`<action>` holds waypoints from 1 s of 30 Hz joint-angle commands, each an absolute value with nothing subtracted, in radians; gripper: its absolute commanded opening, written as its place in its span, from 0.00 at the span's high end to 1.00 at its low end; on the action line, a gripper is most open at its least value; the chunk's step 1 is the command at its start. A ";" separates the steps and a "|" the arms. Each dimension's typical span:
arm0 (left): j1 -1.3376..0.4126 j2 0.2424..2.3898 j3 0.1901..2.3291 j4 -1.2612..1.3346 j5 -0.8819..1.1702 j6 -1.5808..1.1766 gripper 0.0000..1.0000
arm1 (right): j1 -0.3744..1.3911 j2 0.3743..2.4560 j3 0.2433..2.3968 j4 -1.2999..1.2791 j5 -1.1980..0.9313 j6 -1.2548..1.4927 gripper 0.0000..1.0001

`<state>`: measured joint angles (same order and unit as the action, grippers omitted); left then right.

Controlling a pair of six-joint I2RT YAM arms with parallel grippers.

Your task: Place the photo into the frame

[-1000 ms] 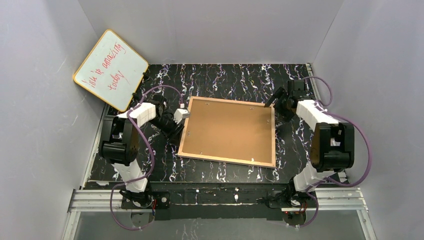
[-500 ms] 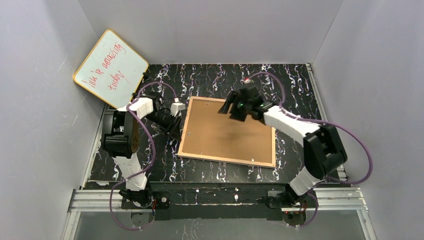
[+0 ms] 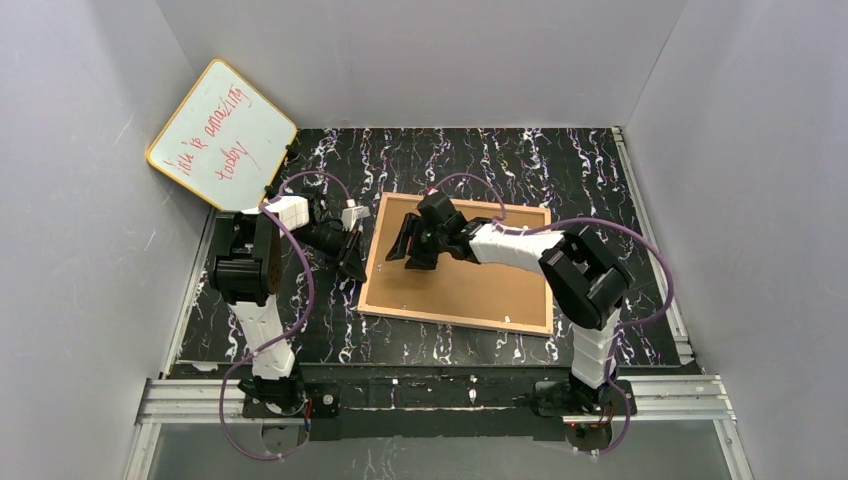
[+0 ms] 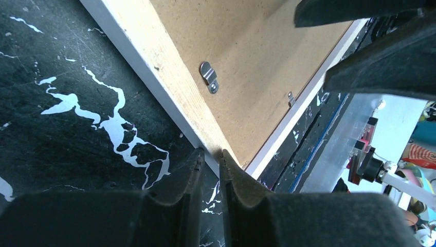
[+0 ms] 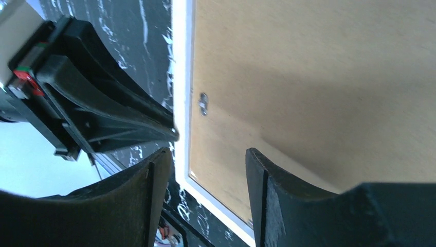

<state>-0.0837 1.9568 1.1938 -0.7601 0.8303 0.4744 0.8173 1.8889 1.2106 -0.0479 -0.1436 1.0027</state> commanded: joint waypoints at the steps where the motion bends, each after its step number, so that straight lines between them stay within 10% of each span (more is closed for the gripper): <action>1: -0.091 1.988 1.195 -0.724 0.813 0.485 0.88 | 0.833 1.948 1.295 0.032 -0.172 1.039 0.37; 30: -0.091 1.979 1.159 -0.689 0.790 0.484 0.91 | 0.865 2.120 1.401 0.090 -0.232 1.074 0.42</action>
<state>-0.0734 1.9594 1.1866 -0.7536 0.8463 0.4553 0.8593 2.0953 1.3621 0.0788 -0.2283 1.0718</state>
